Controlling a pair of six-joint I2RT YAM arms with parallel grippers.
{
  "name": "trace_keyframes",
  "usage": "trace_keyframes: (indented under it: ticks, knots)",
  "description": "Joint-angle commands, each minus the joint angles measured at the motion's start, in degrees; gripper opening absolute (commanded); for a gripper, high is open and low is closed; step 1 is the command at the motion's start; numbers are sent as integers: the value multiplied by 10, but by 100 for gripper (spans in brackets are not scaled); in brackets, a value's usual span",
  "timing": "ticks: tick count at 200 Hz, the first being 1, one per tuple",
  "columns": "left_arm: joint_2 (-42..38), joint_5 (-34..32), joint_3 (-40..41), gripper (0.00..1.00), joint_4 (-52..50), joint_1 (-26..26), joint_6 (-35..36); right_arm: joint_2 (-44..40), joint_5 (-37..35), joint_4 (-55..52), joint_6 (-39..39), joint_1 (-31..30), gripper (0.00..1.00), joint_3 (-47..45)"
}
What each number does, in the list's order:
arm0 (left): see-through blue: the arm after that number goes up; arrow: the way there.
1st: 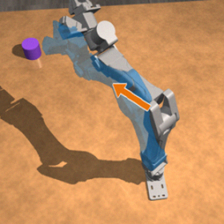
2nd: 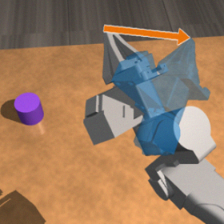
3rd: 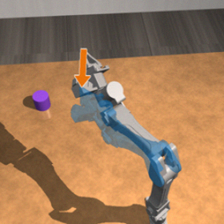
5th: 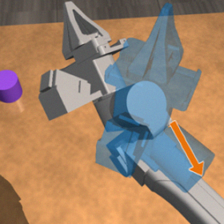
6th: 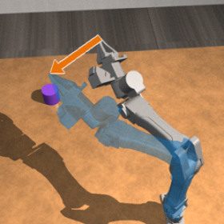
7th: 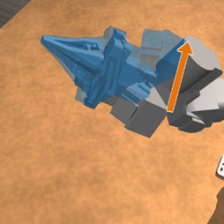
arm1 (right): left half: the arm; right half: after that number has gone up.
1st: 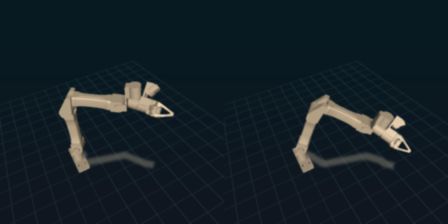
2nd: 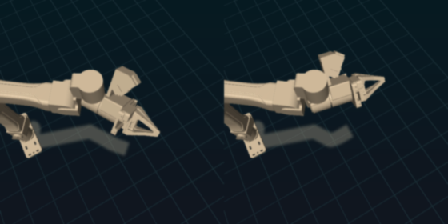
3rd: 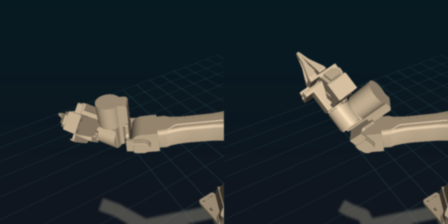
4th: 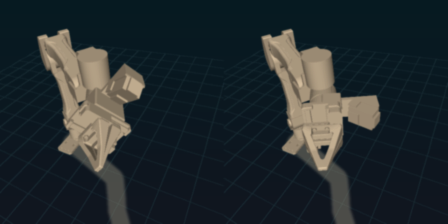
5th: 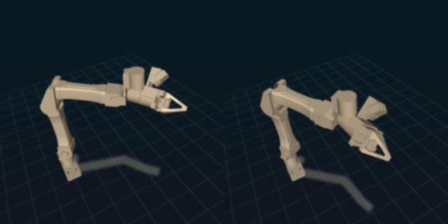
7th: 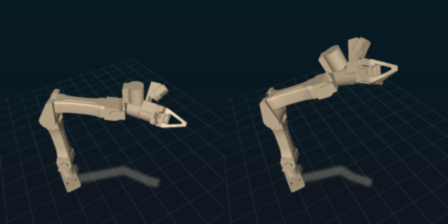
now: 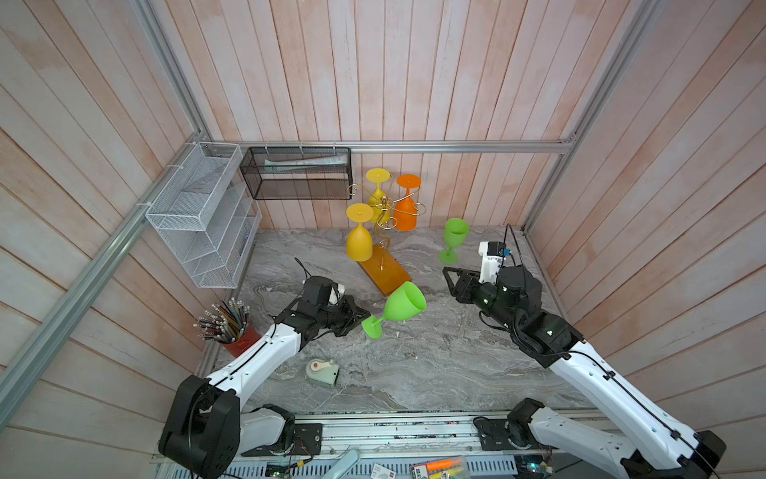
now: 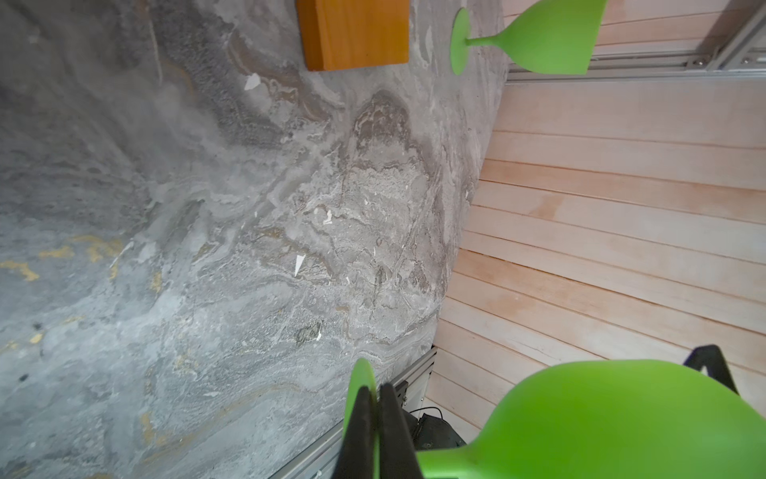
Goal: Take the wine glass off the wine glass rack
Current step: Pick up the wine glass from the wine glass rack.
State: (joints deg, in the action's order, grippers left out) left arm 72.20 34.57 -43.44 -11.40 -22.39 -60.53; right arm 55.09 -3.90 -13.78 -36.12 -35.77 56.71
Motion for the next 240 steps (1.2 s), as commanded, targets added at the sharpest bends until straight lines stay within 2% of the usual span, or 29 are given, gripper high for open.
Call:
trace_keyframes:
  ticks: [1, 29, 68, 106, 169, 240]
  knots:
    - [-9, 6, 2, 0, 61, 2, 64, 11, 54, -36, -36, 14, 47, 20]
    - [-4, 43, 11, 0, 130, 2, 86, 22, 76, -41, -41, 18, 45, 23]
    - [4, 36, -6, 0, 141, 3, 115, 33, 90, -54, -18, 18, 39, 28]
    - [28, 43, -24, 0, 151, 5, 118, 46, 106, -63, 10, 5, 38, 44]
    - [50, 48, -36, 0, 156, 10, 117, 65, 64, -96, 41, -46, 38, 61]
    - [58, 53, -42, 0, 164, 16, 111, 84, 59, -111, 53, -75, 37, 52]
